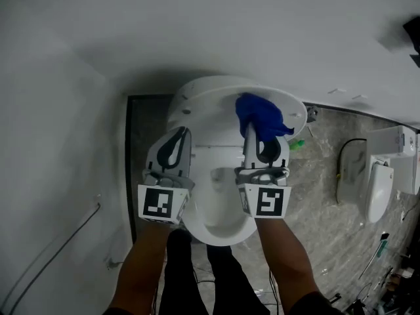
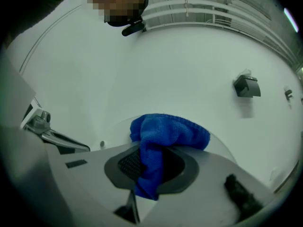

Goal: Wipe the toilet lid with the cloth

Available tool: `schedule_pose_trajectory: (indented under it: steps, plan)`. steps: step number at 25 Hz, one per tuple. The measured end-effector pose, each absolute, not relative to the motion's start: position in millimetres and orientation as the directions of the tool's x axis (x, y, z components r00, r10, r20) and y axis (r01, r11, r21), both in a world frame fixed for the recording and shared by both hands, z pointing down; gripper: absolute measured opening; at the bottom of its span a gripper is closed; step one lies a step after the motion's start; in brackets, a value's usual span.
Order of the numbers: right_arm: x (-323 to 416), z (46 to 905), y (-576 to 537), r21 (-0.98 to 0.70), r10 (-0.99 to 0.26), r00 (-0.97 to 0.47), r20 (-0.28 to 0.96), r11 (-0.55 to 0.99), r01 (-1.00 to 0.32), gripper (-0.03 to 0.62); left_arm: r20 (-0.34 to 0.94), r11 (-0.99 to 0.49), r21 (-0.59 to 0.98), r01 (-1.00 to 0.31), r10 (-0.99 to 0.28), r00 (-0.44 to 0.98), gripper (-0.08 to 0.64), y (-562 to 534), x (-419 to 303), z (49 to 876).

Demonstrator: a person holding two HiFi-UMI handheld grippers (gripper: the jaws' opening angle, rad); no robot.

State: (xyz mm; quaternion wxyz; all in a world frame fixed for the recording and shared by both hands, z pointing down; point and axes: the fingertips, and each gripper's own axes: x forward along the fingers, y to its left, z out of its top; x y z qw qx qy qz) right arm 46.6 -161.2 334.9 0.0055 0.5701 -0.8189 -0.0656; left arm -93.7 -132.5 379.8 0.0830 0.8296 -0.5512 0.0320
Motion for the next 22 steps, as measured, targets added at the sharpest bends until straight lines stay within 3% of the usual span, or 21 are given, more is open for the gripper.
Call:
schedule_pose_trajectory:
  steps: [8,13,22]
  plan:
    - [-52.4,361.2,-151.4,-0.010,-0.883,-0.467,-0.056,0.468,-0.884,0.058,0.167,-0.293,0.114,-0.949,-0.936,0.310,0.028,-119.6,-150.0,390.9]
    - [-94.9,383.8,-157.1,-0.032,-0.859,-0.512,0.018,0.511,-0.859,0.058,0.177,-0.270,0.116,-0.956,-0.941,0.288,0.028,-112.4,-171.1,395.5]
    - [-87.5,398.9,-170.4,0.000,-0.878,-0.475,0.063,0.476,-0.880,0.058,0.195,-0.284,0.128,-0.950,-0.932,0.305,0.028,-107.5,-170.4,409.7]
